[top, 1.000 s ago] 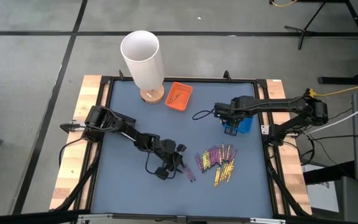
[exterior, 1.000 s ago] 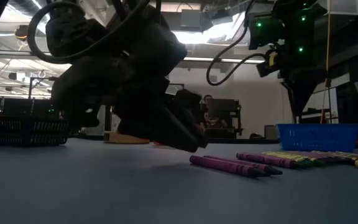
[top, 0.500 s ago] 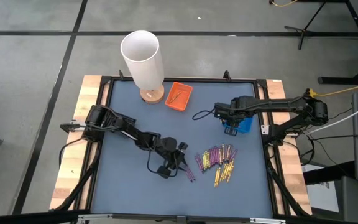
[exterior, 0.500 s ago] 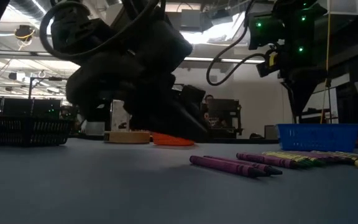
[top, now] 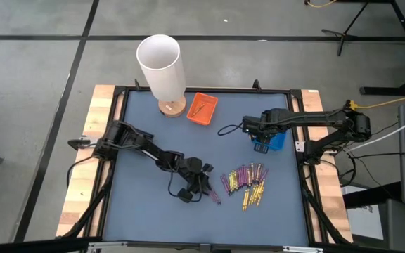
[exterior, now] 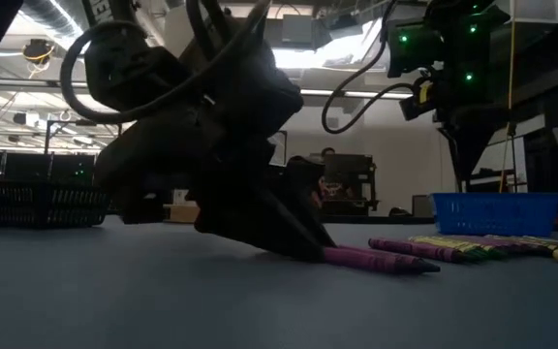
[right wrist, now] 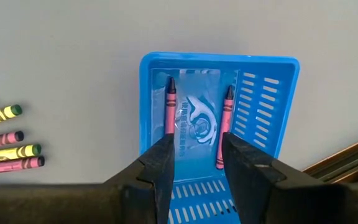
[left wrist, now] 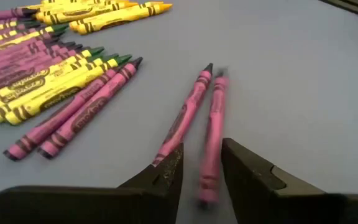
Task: Sort crayons
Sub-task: Put the violet crayon into the blue basket
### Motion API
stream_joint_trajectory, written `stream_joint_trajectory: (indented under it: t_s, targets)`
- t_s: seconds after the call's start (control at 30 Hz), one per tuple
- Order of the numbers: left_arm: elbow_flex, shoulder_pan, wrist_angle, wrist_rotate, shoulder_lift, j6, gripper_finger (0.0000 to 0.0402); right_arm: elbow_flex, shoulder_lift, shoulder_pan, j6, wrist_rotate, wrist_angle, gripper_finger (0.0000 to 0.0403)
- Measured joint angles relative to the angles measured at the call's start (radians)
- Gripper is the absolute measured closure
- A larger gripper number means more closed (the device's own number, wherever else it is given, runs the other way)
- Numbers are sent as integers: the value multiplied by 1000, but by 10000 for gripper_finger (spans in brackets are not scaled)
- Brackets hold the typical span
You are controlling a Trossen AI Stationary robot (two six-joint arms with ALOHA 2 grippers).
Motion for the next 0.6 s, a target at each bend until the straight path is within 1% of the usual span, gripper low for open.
stream_joint_trajectory:
  t_s: [0.3,0.43,0.6]
  targets:
    - [0,1,3,22,17,-6,304,0,0,0,0,0,0,269]
    - [0,1,-1,22,17,-7,322,0,0,0,0,0,0,269]
    - [0,0,-4,23,18,-7,356,0,0,0,0,0,-1,269]
